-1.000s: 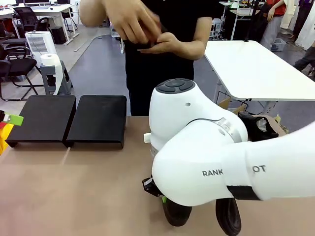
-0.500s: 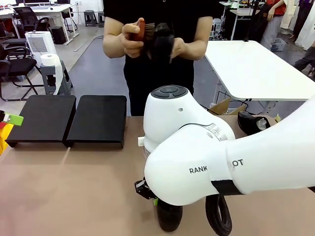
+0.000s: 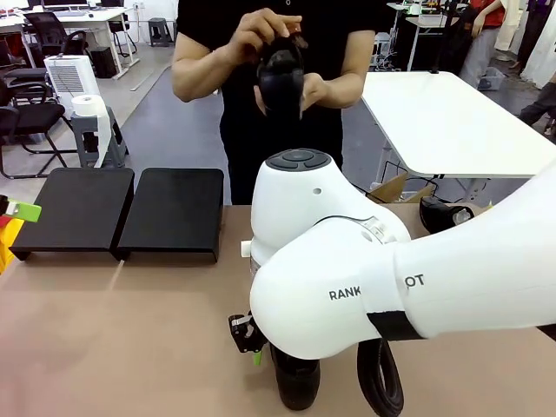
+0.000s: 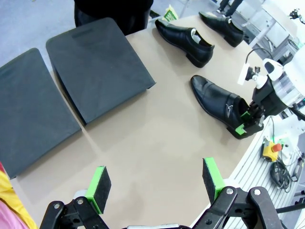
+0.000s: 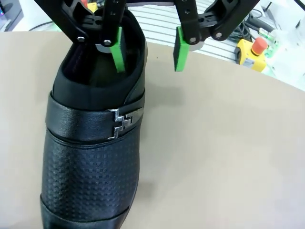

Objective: Organize the shoes by placing them on the stand.
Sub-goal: Pick up one Shoe and place it in the middle of the table, then place the Shoe from the middle of the table onto the Shoes Stand.

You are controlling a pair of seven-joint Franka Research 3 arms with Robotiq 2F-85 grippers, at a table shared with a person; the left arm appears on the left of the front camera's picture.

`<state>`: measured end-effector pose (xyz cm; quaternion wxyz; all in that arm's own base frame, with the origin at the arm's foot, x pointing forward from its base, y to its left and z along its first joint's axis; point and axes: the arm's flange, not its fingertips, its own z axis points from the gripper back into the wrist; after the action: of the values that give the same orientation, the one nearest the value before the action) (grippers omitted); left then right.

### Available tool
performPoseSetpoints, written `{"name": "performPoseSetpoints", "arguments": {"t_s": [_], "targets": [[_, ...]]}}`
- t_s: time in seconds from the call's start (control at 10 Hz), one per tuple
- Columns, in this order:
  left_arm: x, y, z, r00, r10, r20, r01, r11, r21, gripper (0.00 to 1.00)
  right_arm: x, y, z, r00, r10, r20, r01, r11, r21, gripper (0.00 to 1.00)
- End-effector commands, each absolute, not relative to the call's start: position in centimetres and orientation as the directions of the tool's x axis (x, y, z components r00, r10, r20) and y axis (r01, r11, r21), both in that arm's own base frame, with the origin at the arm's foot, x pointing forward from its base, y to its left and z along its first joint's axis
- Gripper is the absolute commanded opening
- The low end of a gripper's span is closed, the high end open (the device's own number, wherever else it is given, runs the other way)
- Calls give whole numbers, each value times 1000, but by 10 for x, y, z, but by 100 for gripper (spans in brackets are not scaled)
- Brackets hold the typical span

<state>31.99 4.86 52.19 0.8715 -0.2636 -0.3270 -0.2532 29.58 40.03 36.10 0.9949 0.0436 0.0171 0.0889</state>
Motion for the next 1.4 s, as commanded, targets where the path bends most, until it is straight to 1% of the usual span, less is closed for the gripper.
{"name": "performPoseSetpoints", "arguments": {"t_s": [0.0,0.2,0.3,0.4,1.3], "targets": [[321,49,522,646,-272,713,627,722,-293,100,290,395,370,988,154,-11,-152,981,124,100],[321,49,522,646,-272,713,627,722,-293,100,286,389,372,987,156,-23,-152,981,118,100],[321,49,522,646,-272,713,627,722,-293,100,282,384,374,973,228,-31,-223,967,126,100],[321,49,522,646,-272,713,627,722,-293,100,294,397,372,985,171,-5,-170,981,94,100],[321,49,522,646,-272,713,627,722,-293,100,294,397,372,985,171,-5,-170,981,94,100]]}}
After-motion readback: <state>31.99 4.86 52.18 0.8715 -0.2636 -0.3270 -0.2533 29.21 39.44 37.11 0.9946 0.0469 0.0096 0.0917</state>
